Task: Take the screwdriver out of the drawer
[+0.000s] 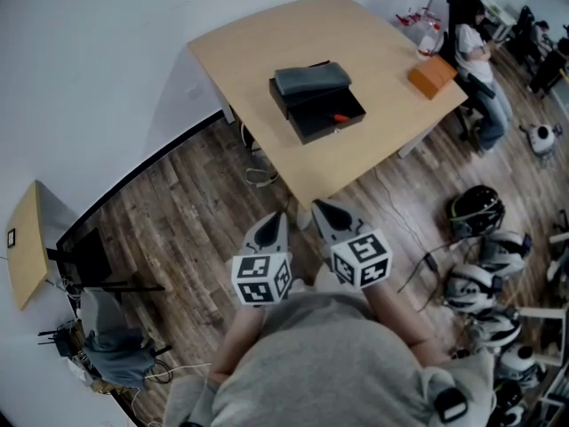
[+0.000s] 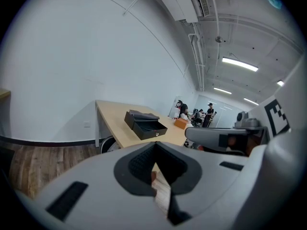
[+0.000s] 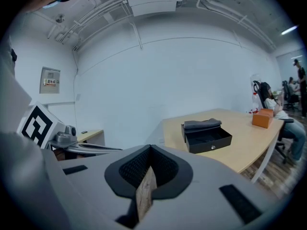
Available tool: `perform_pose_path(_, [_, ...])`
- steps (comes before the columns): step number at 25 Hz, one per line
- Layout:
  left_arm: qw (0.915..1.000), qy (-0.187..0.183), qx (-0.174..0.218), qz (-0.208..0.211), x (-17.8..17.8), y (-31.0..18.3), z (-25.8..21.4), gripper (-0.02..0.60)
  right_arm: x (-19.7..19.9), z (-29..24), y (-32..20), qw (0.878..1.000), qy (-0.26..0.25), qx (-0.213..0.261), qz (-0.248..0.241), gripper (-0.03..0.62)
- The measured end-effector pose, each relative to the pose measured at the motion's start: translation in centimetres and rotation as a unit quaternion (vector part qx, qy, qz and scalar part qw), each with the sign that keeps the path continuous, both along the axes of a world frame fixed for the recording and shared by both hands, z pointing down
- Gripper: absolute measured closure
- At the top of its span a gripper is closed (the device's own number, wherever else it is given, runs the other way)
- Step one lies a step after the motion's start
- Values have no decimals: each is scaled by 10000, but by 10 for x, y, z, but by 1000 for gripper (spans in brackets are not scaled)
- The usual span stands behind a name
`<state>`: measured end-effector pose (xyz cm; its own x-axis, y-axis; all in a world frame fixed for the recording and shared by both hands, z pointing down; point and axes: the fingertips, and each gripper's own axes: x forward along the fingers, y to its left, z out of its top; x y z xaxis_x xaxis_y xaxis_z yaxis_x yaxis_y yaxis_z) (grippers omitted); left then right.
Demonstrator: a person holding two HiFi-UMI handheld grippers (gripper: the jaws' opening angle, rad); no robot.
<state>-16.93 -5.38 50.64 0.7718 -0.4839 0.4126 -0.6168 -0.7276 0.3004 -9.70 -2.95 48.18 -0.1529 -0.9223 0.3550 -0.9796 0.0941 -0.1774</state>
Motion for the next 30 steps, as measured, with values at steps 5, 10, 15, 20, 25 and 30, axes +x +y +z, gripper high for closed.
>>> perform_pose_path(5, [10000, 20, -26, -64, 2, -7, 1, 580, 3, 1, -7, 10000, 5, -23, -26, 594])
perform_pose_path(10, [9997, -11, -4, -263, 9, -21, 4, 580, 13, -1, -21, 9998, 13, 56, -181, 594])
perform_pose_path(15, [9984, -34, 15, -562, 29, -44, 6, 580, 39, -2, -44, 9991, 37, 97, -403, 594])
perform_pose_path(20, [9960, -83, -13, -888, 58, -66, 4, 580, 79, -4, -69, 9979, -5, 57, -649, 594])
perform_pose_path(25, [9928, -164, -15, -1187, 91, -86, 3, 580, 121, -10, -95, 9961, 6, 60, -883, 594])
perform_pose_path(30, [9889, -183, -19, -1477, 120, -103, -2, 580, 154, -16, -116, 9932, 16, 49, -1159, 595])
